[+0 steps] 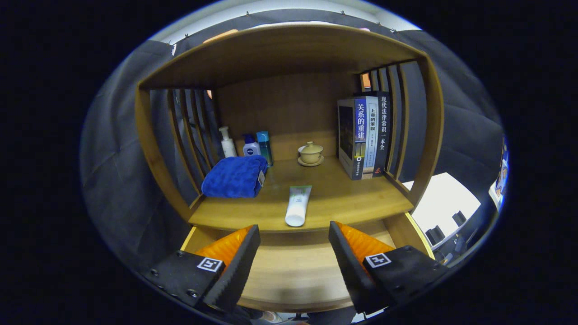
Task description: Pull open the drawer, take out the items inside it, and place them on the countertop above the cabinet.
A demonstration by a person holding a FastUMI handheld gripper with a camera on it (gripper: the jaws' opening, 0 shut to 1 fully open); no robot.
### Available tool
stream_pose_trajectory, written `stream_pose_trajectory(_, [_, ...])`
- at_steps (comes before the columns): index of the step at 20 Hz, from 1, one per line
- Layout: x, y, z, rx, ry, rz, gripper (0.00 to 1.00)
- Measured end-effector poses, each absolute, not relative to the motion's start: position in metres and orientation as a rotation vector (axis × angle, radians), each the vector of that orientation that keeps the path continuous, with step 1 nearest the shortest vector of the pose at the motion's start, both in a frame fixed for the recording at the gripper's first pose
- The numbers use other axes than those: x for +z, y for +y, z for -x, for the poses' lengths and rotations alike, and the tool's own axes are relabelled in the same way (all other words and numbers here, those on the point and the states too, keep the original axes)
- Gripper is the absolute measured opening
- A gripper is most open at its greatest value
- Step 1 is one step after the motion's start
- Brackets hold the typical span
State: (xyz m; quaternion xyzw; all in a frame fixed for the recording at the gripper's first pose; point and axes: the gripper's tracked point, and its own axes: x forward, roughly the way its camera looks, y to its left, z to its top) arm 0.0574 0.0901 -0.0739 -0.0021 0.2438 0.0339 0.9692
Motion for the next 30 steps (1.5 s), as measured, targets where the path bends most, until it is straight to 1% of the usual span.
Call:
stream_pose_trajectory(3, [-0.083,0.082,-0.039,0.058,0.418,0.039,0.99])
stream_pose_trajectory(7, [-0.100,0.088,-0.010,0.069,0.359,-0.018,0.99])
stream_pose_trajectory(14, [-0.117,0.076,0.047,0.039,0.287,-0.007,0.99])
stream_pose_trajectory(18, [-0.130,0.081,0.076,0.054,0.278,0.009,0.98])
stream_pose_trajectory(26, [-0.187,0.066,0.084,0.009,0.373,0.067,0.99])
stream_pose_trajectory(27, [-0.184,0.067,0.079,0.007,0.332,0.064,0.98])
stream_pose_trajectory(30, [-0.180,0.068,0.081,0.009,0.327,0.070,0.98])
